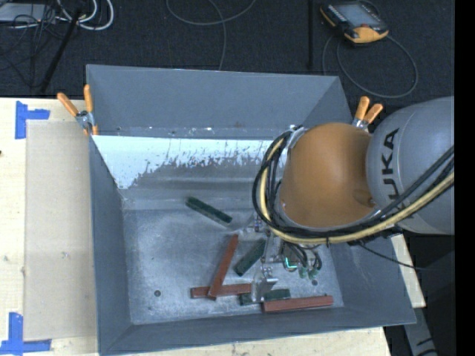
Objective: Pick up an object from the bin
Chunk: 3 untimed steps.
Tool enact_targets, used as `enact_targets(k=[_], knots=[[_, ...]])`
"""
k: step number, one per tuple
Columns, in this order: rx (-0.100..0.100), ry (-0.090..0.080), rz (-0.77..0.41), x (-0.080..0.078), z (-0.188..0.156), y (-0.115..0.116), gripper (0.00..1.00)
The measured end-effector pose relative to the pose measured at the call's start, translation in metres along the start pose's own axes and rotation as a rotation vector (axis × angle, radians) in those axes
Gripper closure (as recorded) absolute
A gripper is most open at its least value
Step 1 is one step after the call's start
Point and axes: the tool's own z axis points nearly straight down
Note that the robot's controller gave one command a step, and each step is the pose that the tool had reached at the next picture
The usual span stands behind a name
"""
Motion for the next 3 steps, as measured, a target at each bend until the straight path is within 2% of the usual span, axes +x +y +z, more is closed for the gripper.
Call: enact_targets(k=[1,2,3], knots=[[-0.001,-0.008,0.003,-0.002,-0.004,0.0,0.0],[-0.002,-0.016,-0.018,-0.018,0.048,-0.022,0.0],[-0.004,-0.028,0.032,-0.016,0.124,-0.03,1.0]])
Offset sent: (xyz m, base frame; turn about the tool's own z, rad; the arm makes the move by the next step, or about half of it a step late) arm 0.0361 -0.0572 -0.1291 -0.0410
